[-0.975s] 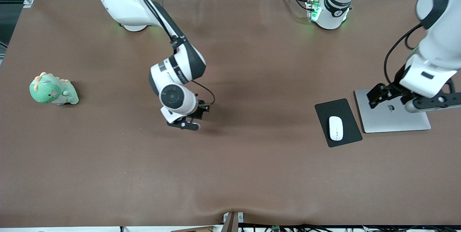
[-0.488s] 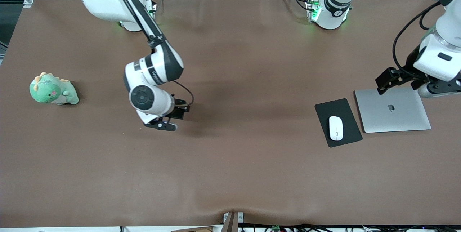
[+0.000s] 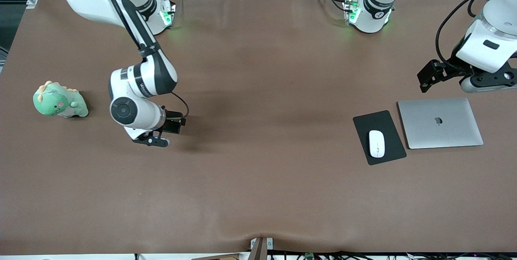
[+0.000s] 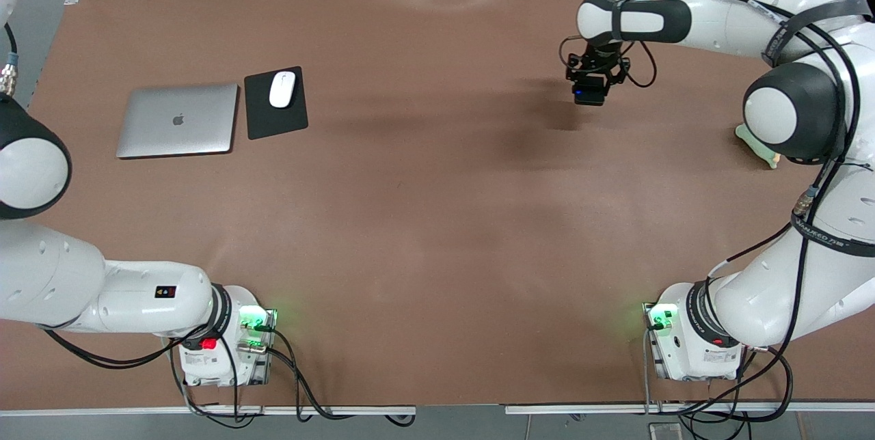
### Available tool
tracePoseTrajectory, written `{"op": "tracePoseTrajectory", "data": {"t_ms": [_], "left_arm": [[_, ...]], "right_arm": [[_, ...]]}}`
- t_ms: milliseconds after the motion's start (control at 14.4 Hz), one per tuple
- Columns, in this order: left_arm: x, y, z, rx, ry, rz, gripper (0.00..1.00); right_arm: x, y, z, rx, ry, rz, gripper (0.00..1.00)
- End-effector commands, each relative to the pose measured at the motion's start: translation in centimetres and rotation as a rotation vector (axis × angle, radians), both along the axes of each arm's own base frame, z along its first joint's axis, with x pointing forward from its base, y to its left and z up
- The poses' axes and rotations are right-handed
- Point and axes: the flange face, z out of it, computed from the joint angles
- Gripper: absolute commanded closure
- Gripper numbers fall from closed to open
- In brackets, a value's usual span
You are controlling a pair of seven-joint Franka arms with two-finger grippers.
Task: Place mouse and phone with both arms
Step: 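Lift the phone with the right gripper while the left gripper withdraws, then carry the black phone with the right gripper toward the green plush toy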
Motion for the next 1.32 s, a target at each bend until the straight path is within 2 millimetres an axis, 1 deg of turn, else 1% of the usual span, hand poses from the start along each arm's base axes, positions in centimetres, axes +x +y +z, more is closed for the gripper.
{"op": "tracePoseTrajectory", "data": {"t_ms": [0, 70, 139, 209, 279, 418, 488, 557, 627, 697, 766, 836, 906, 975, 1115, 1184, 1254], "left_arm": [[-1.0, 0.9, 0.1, -0.016, 0.01, -0.003, 0.0], [-0.8, 0.8, 0.1, -0.023, 0.008, -0.003, 0.0], [-0.6, 0.9, -0.1, -0.026, 0.01, -0.002, 0.0], [-0.5, 1.2, -0.3, -0.026, 0.014, 0.004, 0.0], [-0.4, 1.6, -0.4, -0.025, 0.014, 0.01, 0.0], [-0.2, 2.4, -0.4, -0.023, 0.015, 0.009, 0.0], [-0.2, 2.4, -0.4, -0.022, 0.017, -0.002, 0.0], [-0.1, 2.2, -0.7, -0.022, 0.022, -0.005, 0.0], [0.1, 1.9, -0.9, -0.025, 0.024, -0.009, 0.0], [0.2, 1.4, -0.4, -0.028, 0.012, -0.02, 0.0], [0.7, 1.3, -0.9, -0.026, 0.019, -0.023, 0.0], [0.9, 0.8, -0.7, -0.03, 0.015, -0.032, 0.0], [1.1, 0.3, -1.0, -0.03, 0.02, -0.04, 0.0], [1.0, 0.1, -1.0, -0.03, 0.02, -0.045, 0.0], [1.0, 0.0, -0.9, -0.034, 0.019, -0.045, 0.0], [1.0, 0.0, -0.9, -0.035, 0.019, -0.043, 0.0], [1.0, 0.0, -0.9, -0.036, 0.019, -0.039, 0.0]], "right_arm": [[-1.8, -5.6, 0.5, 0.037, -0.034, 0.052, 1.0], [-2.2, -8.0, -0.1, 0.045, -0.039, 0.057, 1.0], [-2.4, -9.9, -0.3, 0.055, -0.045, 0.073, 1.0], [-2.7, -11.0, -0.6, 0.057, -0.04, 0.068, 1.0], [-2.9, -11.4, -0.5, 0.058, -0.039, 0.065, 1.0], [-3.6, -13.0, -0.6, 0.056, -0.034, 0.039, 1.0], [-4.1, -13.7, -0.9, 0.055, -0.025, 0.028, 1.0], [-4.4, -14.4, -0.6, 0.051, -0.031, 0.02, 1.0], [-4.9, -15.4, -0.9, 0.039, -0.028, 0.017, 1.0], [-5.2, -16.4, -1.0, 0.031, -0.028, 0.011, 1.0], [-5.9, -17.3, -1.5, 0.027, -0.029, 0.013, 1.0], [-6.3, -18.2, -1.8, 0.026, -0.049, 0.033, 1.0], [-7.0, -20.2, -2.4, 0.034, -0.054, 0.039, 1.0], [-7.5, -21.6, -3.0, 0.04, -0.057, 0.047, 1.0], [-8.1, -24.3, -3.5, 0.051, -0.061, 0.059, 1.0], [-8.6, -25.4, -3.7, 0.056, -0.056, 0.054, 1.0], [-9.3, -25.8, -4.3, 0.056, -0.049, 0.046, 1.0]]}}
